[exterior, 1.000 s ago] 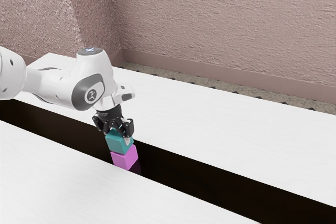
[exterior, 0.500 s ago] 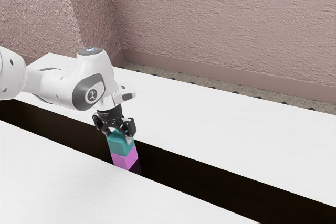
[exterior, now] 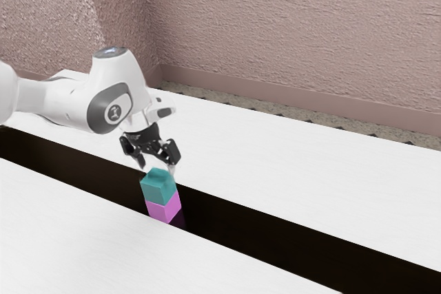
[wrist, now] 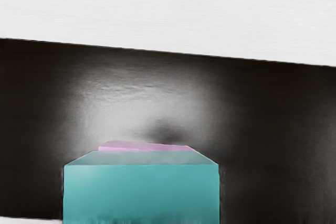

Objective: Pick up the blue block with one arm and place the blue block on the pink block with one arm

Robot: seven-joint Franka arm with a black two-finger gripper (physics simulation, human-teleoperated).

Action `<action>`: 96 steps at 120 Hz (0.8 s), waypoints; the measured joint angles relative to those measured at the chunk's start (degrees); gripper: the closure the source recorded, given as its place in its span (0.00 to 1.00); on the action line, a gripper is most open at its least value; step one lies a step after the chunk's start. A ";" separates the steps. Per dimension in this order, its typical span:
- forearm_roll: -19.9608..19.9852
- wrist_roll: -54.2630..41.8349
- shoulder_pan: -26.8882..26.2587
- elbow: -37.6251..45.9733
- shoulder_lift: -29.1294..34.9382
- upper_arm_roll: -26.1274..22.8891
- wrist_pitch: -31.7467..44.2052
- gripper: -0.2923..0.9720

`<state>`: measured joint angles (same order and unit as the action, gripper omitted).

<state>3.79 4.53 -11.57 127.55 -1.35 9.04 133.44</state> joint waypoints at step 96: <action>-5.69 -2.97 0.24 -12.30 11.52 2.74 -30.19 0.23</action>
<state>-1.90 1.56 -11.32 115.25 10.17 11.78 103.25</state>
